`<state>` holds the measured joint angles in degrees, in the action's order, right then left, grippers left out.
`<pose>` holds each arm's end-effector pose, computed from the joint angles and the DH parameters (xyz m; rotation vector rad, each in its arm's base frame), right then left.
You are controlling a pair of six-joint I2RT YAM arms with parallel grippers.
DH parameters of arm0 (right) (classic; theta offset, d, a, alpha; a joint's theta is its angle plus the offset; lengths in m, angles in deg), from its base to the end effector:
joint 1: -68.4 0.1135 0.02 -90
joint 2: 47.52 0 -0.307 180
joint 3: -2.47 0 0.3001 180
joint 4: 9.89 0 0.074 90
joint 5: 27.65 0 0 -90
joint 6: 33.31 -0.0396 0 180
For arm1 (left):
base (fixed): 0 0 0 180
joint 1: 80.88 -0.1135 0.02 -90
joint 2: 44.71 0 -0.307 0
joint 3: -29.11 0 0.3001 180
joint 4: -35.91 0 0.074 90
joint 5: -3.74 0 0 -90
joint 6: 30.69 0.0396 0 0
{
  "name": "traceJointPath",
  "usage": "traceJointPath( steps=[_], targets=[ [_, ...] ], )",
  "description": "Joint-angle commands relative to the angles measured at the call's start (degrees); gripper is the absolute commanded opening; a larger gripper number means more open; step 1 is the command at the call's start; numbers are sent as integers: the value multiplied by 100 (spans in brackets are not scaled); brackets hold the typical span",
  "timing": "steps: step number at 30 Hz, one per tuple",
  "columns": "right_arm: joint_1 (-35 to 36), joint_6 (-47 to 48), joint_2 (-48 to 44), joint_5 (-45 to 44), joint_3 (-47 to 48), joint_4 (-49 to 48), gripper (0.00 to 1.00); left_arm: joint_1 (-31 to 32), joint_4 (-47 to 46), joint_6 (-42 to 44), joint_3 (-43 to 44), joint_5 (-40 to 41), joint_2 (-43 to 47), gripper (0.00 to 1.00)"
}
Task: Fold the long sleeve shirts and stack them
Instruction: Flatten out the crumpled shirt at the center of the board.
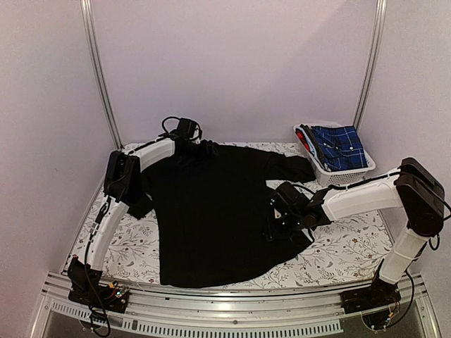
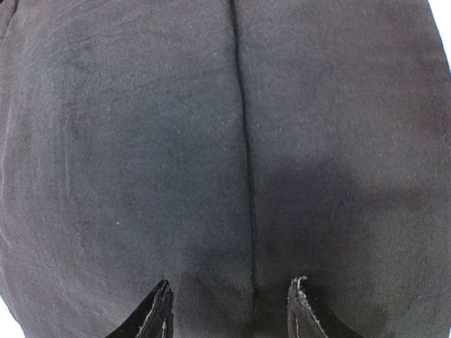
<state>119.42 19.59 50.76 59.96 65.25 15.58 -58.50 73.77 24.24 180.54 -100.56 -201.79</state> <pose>0.2300 0.2816 0.1437 -0.3143 2.6959 0.4480 0.6277 -0.2691 0.1261 -0.1387 2.4337 -0.7702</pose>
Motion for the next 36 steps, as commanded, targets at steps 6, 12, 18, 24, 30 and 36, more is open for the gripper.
traceJointPath(
  steps=[6,12,18,24,30,36],
  targets=[
    [48,-16,-353,-133,-4,202,55,48,-629,306,-1607,123,2206,82],
    [48,236,-602,-155,161,33,55,60,-865,4,-3965,929,4015,80],
    [52,476,-920,-233,132,-275,57,82,-962,-687,-6328,1750,5785,75],
    [48,705,-1251,-385,83,-625,59,102,-589,-1435,-8114,2542,7163,74],
    [52,952,-1640,-266,-69,-1230,62,77,-98,-1800,-9172,3214,7842,74],
    [48,1396,-1814,-440,148,-1341,66,-189,-159,-1767,-9651,3398,7745,72]
  ],
)
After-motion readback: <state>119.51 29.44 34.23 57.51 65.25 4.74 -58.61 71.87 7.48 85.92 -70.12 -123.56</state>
